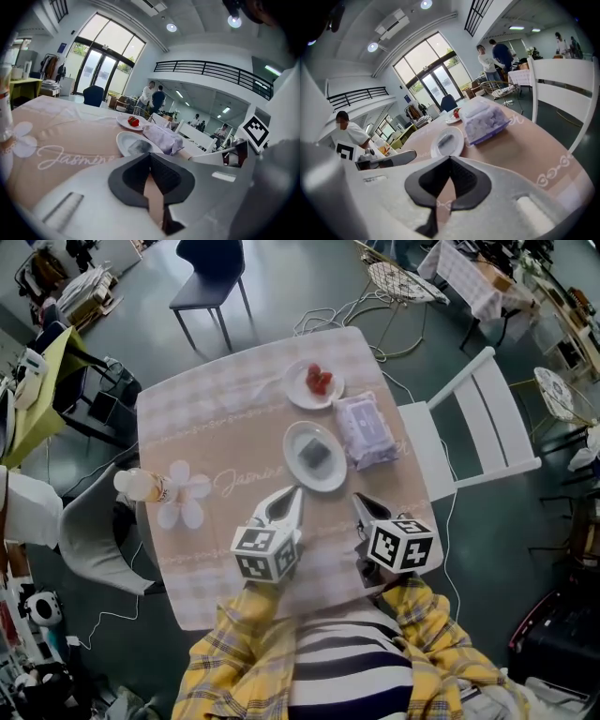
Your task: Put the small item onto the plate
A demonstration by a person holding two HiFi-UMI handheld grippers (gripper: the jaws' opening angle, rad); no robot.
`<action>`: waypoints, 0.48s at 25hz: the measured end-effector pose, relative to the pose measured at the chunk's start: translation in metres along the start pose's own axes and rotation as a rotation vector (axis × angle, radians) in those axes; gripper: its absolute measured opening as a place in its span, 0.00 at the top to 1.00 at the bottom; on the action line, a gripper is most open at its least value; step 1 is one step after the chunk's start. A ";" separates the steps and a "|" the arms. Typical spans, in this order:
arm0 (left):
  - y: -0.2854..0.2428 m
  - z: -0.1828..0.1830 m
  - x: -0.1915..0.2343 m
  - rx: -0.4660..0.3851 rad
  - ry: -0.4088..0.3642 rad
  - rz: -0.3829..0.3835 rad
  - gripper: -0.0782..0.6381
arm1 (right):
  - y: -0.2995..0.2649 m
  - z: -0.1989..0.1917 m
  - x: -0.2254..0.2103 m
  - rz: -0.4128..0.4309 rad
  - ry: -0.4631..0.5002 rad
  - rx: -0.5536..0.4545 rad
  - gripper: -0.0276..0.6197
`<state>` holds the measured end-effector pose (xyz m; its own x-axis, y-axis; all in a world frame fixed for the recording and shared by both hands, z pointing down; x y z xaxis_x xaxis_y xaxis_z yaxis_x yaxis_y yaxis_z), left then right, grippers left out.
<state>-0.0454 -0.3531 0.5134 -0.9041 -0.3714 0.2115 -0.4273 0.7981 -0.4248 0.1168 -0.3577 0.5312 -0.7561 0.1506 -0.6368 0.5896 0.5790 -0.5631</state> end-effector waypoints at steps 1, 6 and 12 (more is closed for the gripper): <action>0.006 -0.004 -0.003 -0.002 0.009 -0.010 0.89 | 0.004 -0.004 0.002 0.001 -0.003 -0.004 0.96; 0.033 -0.017 -0.016 -0.024 0.043 -0.058 0.89 | 0.019 -0.025 0.019 -0.001 0.018 -0.027 0.95; 0.067 -0.034 -0.035 -0.027 0.041 -0.142 0.89 | 0.044 -0.052 0.031 -0.026 0.023 -0.062 0.95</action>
<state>-0.0418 -0.2711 0.5073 -0.8329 -0.4626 0.3037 -0.5501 0.7514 -0.3643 0.1040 -0.2858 0.5142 -0.7778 0.1525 -0.6097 0.5511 0.6318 -0.5451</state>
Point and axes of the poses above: the fingertips, and each gripper's own axes: y backward along the fingers, x to its left, z out of its top, the point moved 5 cm from there along y, backward along the fingers, and after that the axes turned 12 degrees about -y, right-handed, at the moved point
